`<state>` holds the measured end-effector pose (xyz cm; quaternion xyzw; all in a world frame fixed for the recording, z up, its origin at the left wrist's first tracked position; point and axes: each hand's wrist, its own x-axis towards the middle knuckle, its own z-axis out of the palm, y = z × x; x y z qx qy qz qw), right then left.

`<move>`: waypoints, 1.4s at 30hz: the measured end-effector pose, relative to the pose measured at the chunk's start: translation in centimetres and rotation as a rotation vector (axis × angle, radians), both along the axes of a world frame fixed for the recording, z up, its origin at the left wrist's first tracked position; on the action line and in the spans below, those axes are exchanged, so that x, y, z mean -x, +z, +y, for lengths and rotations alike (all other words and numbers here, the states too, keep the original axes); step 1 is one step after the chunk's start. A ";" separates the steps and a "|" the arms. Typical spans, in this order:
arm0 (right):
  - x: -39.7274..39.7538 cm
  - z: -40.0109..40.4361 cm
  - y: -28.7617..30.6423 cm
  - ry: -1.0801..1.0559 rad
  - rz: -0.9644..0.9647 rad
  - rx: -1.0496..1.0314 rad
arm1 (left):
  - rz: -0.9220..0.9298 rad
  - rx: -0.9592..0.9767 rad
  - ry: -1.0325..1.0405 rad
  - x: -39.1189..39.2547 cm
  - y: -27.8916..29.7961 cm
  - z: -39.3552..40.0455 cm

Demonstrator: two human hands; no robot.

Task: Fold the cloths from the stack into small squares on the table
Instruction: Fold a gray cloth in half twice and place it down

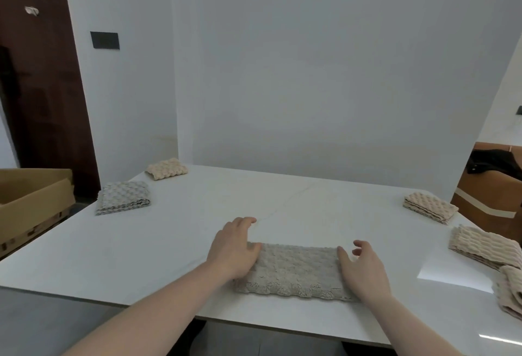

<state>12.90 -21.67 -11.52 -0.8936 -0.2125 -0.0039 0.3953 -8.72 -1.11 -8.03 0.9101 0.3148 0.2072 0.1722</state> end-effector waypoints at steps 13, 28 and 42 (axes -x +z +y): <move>1.0 -0.3 -0.8 -0.058 -0.064 0.274 | 0.197 0.046 -0.058 2.9 -4.7 0.0; 2.0 -1.5 -0.6 -0.035 0.003 -0.005 | 0.155 0.020 -0.058 3.5 -5.0 -0.2; 2.4 -2.2 0.1 -0.010 0.172 -0.270 | 0.023 0.072 -0.028 3.5 -5.4 0.1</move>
